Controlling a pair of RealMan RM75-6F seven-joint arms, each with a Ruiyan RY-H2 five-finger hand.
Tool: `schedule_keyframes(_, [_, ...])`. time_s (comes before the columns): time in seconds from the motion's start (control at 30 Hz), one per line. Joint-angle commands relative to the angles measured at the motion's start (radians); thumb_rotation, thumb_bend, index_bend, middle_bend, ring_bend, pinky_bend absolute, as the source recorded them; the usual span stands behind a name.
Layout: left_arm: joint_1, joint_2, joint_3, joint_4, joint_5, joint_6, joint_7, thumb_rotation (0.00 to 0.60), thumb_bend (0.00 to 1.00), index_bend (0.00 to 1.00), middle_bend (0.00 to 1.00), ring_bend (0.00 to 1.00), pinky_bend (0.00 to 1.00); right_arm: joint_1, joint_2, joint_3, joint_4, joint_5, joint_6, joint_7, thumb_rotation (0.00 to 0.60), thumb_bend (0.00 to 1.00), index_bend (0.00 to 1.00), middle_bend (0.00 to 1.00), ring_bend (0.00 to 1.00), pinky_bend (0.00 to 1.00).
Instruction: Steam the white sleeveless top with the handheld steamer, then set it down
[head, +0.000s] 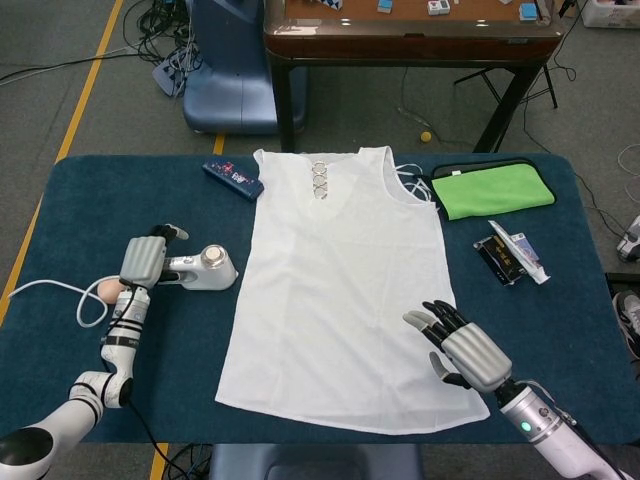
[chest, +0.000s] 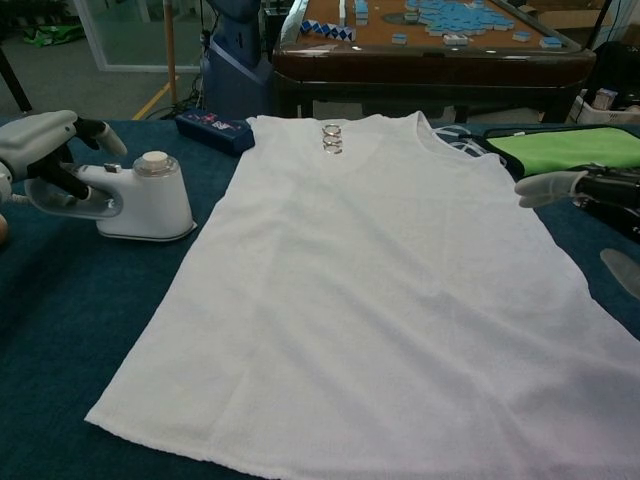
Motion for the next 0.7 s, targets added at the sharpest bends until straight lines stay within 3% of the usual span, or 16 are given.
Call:
schedule_keyframes(0.03, [0.004,0.013,-0.004,-0.019,-0.008,-0.007,0.014,0.6,0.18,0.14,0.12,0.08,0.31,-0.001,0.0,0.0,0.001,-0.002,0.0,0.002,0.6,0.67,0.0,0.13,0.02,0.0])
schedule_keyframes(0.33, [0.033,0.051,-0.007,-0.088,-0.031,-0.006,0.084,0.6,0.17,0.0,0.0,0.0,0.16,-0.004,0.0,0.004,-0.001,-0.008,0.001,0.001,0.6,0.67,0.0,0.13,0.02,0.0])
schedule_keyframes(0.5, [0.047,0.068,-0.006,-0.126,-0.044,-0.006,0.137,0.6,0.05,0.0,0.0,0.0,0.07,-0.009,-0.004,0.006,0.003,-0.01,0.009,0.007,0.6,0.66,0.0,0.13,0.02,0.0])
schedule_keyframes(0.7, [0.063,0.093,-0.01,-0.181,-0.059,-0.001,0.174,0.6,0.02,0.0,0.0,0.0,0.04,-0.014,-0.003,0.004,0.008,-0.015,0.016,0.013,0.6,0.66,0.0,0.14,0.02,0.0])
